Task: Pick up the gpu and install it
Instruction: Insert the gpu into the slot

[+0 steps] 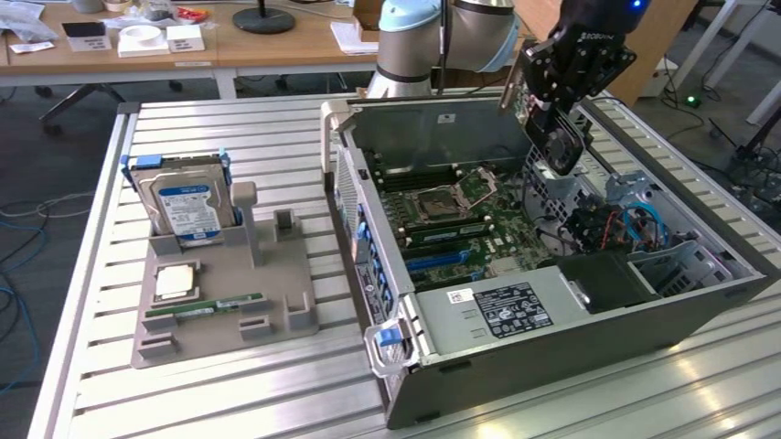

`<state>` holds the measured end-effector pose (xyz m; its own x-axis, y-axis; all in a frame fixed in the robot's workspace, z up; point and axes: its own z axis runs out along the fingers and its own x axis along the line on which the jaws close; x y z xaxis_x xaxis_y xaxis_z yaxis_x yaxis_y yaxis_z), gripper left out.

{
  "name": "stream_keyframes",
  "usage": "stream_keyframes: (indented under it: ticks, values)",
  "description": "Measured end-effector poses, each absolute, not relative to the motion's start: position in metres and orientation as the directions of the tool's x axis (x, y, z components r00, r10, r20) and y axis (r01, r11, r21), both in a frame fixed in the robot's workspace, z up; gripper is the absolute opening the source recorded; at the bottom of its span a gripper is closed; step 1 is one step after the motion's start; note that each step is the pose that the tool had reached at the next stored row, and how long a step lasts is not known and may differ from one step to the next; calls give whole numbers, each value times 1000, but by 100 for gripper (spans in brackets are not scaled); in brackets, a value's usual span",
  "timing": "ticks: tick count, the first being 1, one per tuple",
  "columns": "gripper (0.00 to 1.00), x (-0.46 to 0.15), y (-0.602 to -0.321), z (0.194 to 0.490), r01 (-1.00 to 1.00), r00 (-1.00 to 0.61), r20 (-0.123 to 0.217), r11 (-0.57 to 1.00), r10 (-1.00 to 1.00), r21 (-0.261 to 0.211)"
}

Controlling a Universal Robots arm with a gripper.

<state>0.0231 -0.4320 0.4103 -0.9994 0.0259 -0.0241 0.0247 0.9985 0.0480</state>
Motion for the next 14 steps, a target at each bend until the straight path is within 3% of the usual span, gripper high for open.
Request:
stream_keyframes:
  ticks: [14]
  values:
    - [26,23,-432,410,-59,-998,-24,997,-57,48]
